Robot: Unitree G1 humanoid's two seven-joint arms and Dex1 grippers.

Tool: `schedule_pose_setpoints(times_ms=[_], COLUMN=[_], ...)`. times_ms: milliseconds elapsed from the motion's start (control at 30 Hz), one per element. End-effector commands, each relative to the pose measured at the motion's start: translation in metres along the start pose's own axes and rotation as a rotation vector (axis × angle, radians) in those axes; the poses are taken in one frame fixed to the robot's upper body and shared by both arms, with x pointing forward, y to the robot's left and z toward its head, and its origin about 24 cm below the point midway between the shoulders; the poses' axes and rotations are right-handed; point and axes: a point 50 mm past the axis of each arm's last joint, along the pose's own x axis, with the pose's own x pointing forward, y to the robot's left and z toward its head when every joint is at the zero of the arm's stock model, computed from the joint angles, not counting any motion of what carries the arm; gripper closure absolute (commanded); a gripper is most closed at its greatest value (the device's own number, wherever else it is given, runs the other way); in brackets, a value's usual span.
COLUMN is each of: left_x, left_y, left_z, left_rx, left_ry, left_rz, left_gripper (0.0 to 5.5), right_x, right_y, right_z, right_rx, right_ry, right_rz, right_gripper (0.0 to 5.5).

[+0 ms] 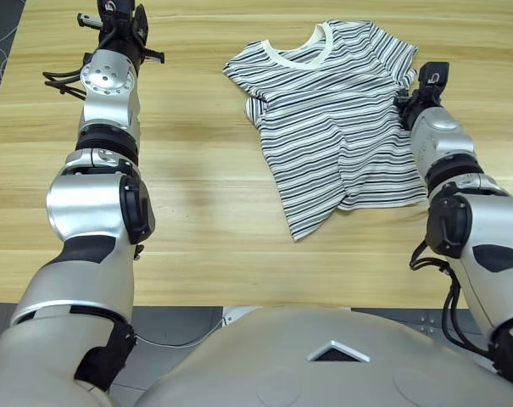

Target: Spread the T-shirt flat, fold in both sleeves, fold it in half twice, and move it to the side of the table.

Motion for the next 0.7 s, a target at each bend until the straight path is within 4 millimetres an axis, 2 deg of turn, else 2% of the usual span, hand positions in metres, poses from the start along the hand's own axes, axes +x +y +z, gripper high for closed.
schedule_pose_setpoints(times_ms=[33, 133, 267, 367, 433, 467, 567, 633, 700], left_x=[0.001, 0.001, 0.001, 0.0, -0.001, -0.001, 0.0, -0.002, -0.005], left_y=[0.001, 0.001, 0.0, 0.001, 0.002, 0.0, -0.008, -0.024, -0.045], left_z=[0.005, 0.005, 0.005, 0.004, 0.002, 0.002, 0.0, -0.006, -0.014], left_rx=[0.01, 0.003, -0.006, -0.01, -0.013, -0.013, -0.005, 0.034, 0.082], left_ry=[-0.024, -0.026, -0.032, -0.035, -0.033, -0.032, -0.023, 0.002, 0.025], left_rz=[0.011, 0.013, 0.014, 0.023, 0.025, 0.022, -0.024, -0.134, -0.28], left_gripper=[4.24, 4.24, 4.24, 4.24, 4.24, 4.24, 4.24, 4.24, 4.24], right_x=[-0.012, -0.02, -0.027, -0.039, -0.041, -0.034, -0.018, -0.024, -0.033], right_y=[-0.06, -0.088, -0.112, -0.142, -0.149, -0.137, -0.095, -0.075, -0.051], right_z=[-0.039, -0.05, -0.053, -0.053, -0.05, -0.037, 0.03, 0.074, 0.102], right_rx=[0.001, 0.005, 0.016, 0.028, 0.044, 0.057, 0.103, 0.11, 0.116], right_ry=[0.125, 0.167, 0.191, 0.2, 0.186, 0.117, -0.257, -0.535, -0.725], right_rz=[-0.183, -0.256, -0.314, -0.411, -0.425, -0.361, -0.18, -0.09, 0.041], right_gripper=[3.66, 3.66, 3.66, 3.66, 3.66, 3.66, 3.66, 3.66, 3.66])
